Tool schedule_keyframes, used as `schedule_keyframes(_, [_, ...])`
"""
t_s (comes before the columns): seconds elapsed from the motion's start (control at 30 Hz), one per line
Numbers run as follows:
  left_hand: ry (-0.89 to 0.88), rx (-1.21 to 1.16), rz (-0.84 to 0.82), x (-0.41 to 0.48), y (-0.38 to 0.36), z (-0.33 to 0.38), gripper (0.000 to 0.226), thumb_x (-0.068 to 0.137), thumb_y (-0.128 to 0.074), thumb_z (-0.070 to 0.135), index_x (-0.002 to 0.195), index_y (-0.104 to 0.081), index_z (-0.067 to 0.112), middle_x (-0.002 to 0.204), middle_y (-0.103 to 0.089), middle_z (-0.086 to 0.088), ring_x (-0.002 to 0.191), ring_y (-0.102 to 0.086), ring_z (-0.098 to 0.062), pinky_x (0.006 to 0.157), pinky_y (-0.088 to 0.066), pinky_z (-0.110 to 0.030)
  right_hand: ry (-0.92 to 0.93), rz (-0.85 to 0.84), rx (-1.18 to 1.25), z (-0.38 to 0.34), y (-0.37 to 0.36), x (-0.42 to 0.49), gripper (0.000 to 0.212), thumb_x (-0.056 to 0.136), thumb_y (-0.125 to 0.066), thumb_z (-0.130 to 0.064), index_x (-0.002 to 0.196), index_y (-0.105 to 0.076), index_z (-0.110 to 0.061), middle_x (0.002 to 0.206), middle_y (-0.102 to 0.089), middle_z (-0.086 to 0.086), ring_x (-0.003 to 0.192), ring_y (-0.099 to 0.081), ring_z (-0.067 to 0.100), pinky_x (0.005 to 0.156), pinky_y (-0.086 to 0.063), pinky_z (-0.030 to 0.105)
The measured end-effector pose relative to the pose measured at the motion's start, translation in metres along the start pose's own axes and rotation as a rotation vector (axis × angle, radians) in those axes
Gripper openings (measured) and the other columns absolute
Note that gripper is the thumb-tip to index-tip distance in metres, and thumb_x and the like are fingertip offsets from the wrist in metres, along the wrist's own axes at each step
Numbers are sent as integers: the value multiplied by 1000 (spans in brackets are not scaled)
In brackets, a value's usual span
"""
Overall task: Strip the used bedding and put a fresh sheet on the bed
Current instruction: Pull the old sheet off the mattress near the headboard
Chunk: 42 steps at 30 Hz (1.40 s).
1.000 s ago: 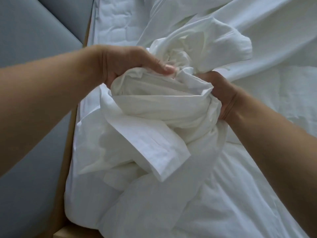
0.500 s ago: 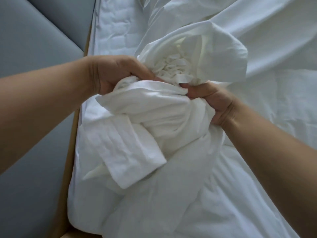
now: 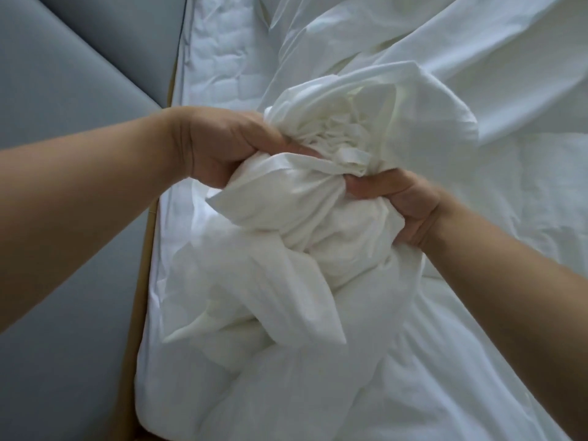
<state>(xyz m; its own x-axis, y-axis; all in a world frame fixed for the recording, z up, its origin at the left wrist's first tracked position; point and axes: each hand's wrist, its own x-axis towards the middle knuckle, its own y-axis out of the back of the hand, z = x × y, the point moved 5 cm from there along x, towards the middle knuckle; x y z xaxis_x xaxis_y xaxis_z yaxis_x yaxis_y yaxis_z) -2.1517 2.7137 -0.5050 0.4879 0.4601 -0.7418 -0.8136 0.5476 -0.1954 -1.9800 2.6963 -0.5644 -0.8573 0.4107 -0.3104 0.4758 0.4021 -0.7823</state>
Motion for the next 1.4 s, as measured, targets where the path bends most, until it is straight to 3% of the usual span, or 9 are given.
schedule_keyframes(0.13, [-18,-117,-50,6,-10,0,24,86,-66,14,106,-80,18,107,-76,-5,96,-74,-20,76,-61,-32,59,33,182,5,2,5,35,60,-83,-9,95,-81,-7,97,-77,11,91,-75,24,76,-60,36])
schedule_keyframes(0.2, [6,-131,-96,5,-16,-3,25,84,-67,16,106,-79,19,107,-76,-6,94,-75,-21,74,-62,-33,5,26,206,8,6,6,16,72,-71,-14,83,-81,-8,82,-76,9,80,-75,22,71,-59,32])
schedule_keyframes(0.33, [97,-60,-150,10,-13,-10,29,82,-77,15,111,-77,18,109,-74,-10,93,-74,-25,72,-62,-37,-123,18,179,13,15,7,36,91,-44,-10,89,-80,-11,84,-75,9,80,-73,21,74,-59,31])
schedule_keyframes(0.43, [145,-11,-237,10,-12,-10,49,68,-91,18,114,-75,15,111,-73,-14,96,-74,-29,76,-61,-39,-148,-127,64,8,3,4,13,79,-73,-20,88,-82,-16,84,-77,1,80,-74,13,74,-59,27])
schedule_keyframes(0.53, [114,-6,-263,9,-15,-9,47,73,-80,-2,118,-73,10,119,-71,-18,105,-71,-34,80,-61,-40,-229,-125,-47,8,7,2,35,56,-90,-15,90,-82,-14,88,-77,6,81,-75,18,72,-59,30])
schedule_keyframes(0.87, [119,-20,-2,-4,23,15,14,63,-68,15,70,-80,10,67,-72,-5,57,-70,-14,53,-57,-24,93,56,188,-9,-9,17,32,72,-70,-16,101,-80,-8,105,-76,11,97,-74,25,77,-60,36])
schedule_keyframes(1.07, [120,-7,163,1,16,38,28,62,-71,26,83,-78,8,75,-68,-12,64,-67,-26,62,-57,-31,39,-132,263,-11,-22,13,63,61,-95,-28,115,-73,-7,108,-74,16,97,-73,29,80,-61,41])
schedule_keyframes(1.2, [45,-17,127,17,2,30,54,64,-68,14,115,-70,-4,107,-62,-26,97,-56,-41,90,-49,-46,-1,-65,75,-3,-14,4,48,55,-94,-12,101,-80,-13,99,-76,12,88,-75,25,70,-61,36])
schedule_keyframes(1.4, [168,-34,-25,22,1,11,39,53,-77,25,89,-82,10,86,-75,-11,71,-73,-21,63,-61,-31,194,118,268,13,-3,-1,32,72,-72,1,100,-80,-9,101,-76,11,93,-74,25,75,-60,36])
